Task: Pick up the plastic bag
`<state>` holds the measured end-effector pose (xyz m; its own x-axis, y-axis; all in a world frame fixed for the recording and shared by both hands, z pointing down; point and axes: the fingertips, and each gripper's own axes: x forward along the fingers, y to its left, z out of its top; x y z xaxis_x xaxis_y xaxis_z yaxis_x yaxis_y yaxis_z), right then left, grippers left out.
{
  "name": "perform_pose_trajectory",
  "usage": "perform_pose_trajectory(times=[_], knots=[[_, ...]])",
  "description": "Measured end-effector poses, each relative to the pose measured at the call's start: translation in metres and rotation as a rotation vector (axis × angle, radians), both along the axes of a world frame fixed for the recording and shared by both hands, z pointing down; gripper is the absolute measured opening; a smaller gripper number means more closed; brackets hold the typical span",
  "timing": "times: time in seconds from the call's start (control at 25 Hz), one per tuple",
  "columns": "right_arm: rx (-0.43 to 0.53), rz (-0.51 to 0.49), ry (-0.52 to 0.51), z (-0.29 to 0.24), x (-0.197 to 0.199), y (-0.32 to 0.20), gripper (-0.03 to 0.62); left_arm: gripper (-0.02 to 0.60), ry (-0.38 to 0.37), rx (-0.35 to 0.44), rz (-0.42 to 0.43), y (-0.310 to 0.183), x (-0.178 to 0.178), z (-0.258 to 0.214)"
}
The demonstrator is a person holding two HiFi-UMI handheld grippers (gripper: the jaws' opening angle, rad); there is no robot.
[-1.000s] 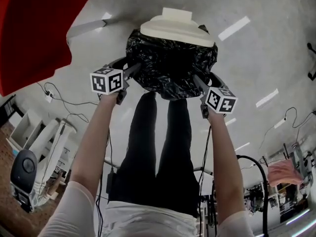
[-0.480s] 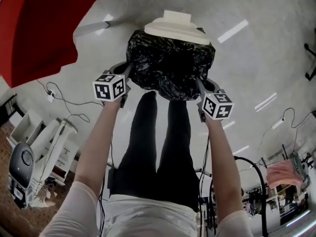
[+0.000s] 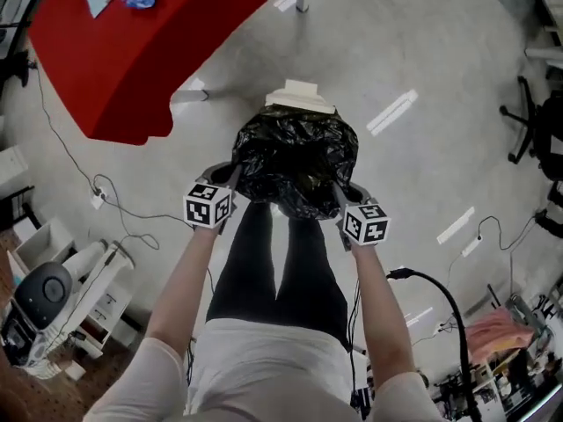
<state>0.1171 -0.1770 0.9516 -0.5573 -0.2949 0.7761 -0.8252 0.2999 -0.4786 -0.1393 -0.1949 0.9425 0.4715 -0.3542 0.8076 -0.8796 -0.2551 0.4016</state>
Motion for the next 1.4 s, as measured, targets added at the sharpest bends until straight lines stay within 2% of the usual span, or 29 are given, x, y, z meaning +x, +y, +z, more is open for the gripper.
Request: perform_pose_trajectory(times=[0.28,0.68,1.0,1.12,1.4], knots=[[0.053,-0.028,-0.034,-0.103,0.007,0.008,0.003,0.006,-0.011,0.054,0.005,0.013,0.011,-0.106],[0.206,-0.099,-0.087,-0.238,0.032,0.006,0.003,0.006,-0.055,0.152,-0.001,0.031,0.018,-0.230],[0.334,-0.079,-0.145,-0.320,0.041,0.024,0.003,0.006,-0.037,0.236,-0.053,0.058,0.017,-0.312],[0.381,-0.065,-0.145,-0.345,0.043,0.031,0.003,0.006,-0.009,0.263,-0.067,0.068,0.012,-0.336],[0.468,-0.017,-0.126,-0.383,0.023,0.067,0.003,0.006,0.051,0.357,-0.052,0.096,-0.014,-0.384]])
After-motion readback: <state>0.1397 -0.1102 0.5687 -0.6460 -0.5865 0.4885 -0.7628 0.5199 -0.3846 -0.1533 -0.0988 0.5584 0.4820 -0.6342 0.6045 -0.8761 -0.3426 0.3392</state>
